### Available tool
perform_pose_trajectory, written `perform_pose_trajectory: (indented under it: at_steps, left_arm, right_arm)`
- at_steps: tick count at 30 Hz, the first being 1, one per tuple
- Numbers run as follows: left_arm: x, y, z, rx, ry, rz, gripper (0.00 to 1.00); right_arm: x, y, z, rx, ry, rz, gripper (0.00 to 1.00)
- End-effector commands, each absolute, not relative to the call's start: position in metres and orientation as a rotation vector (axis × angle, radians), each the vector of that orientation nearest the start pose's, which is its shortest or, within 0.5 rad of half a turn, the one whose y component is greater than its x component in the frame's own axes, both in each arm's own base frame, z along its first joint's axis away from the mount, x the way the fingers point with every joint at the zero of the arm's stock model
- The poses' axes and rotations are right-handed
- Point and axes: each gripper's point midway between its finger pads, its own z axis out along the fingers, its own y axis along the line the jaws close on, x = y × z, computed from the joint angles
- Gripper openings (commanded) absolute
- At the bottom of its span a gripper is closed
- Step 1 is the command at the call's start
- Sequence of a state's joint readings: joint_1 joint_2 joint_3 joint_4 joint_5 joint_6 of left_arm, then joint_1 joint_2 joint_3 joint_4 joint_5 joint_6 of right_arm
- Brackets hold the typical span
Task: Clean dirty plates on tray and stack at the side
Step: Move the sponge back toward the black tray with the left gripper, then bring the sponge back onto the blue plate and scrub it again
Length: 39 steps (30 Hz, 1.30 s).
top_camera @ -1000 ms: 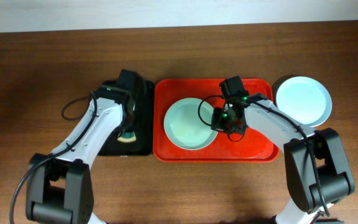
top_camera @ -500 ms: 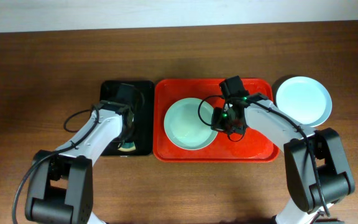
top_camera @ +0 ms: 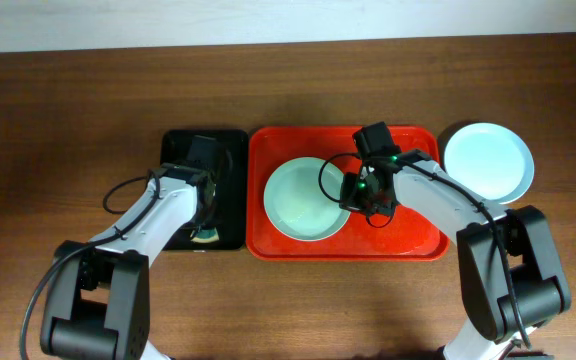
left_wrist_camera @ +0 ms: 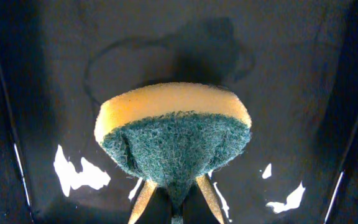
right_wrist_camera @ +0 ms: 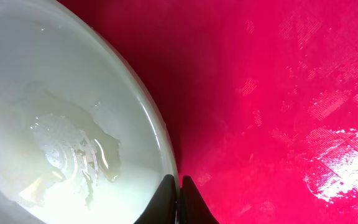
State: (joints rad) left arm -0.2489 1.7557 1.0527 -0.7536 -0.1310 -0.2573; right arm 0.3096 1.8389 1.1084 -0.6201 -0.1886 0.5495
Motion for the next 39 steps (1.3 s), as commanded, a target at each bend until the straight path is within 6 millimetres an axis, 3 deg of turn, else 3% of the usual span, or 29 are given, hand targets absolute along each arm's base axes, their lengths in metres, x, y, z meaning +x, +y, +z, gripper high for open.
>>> perform_pose_trajectory:
  at_steps: [1,6,9,13,18,23,30,34,36,39]
  left_arm:
    - [0.341,-0.063,0.054,-0.042,2.9,0.097,0.0]
    - [0.37,-0.07,0.121,-0.103,2.72,0.02,0.0]
    - [0.375,-0.082,0.129,-0.097,2.705,-0.068,0.0]
    - [0.368,-0.114,0.125,-0.033,2.745,-0.293,0.0]
    - [0.363,-0.148,0.106,-0.007,2.786,-0.35,0.0]
    - [0.353,-0.198,0.066,0.137,2.851,-0.364,0.0]
    - [0.359,-0.212,0.013,0.05,2.909,-0.316,0.0]
    - [0.345,-0.221,-0.016,0.056,3.006,-0.388,0.0]
    - [0.335,-0.233,-0.02,0.085,3.047,-0.508,0.0]
    - [0.327,-0.258,-0.003,0.224,3.026,-0.745,0.0]
  right_arm:
    - [0.334,0.14,0.008,0.333,2.99,0.369,0.04]
    - [0.334,0.142,0.008,0.332,2.989,0.38,0.04]
    - [0.334,0.155,0.012,0.315,2.987,0.497,0.04]
    - [0.335,0.16,0.014,0.308,2.98,0.541,0.04]
    - [0.334,0.163,0.014,0.296,2.983,0.542,0.04]
    - [0.334,0.163,0.014,0.289,2.983,0.532,0.04]
    - [0.333,0.163,0.014,0.289,2.984,0.532,0.04]
    - [0.333,0.163,0.014,0.289,2.985,0.532,0.04]
    - [0.333,0.163,0.014,0.289,2.985,0.531,0.04]
    - [0.333,0.163,0.014,0.289,2.985,0.532,0.04]
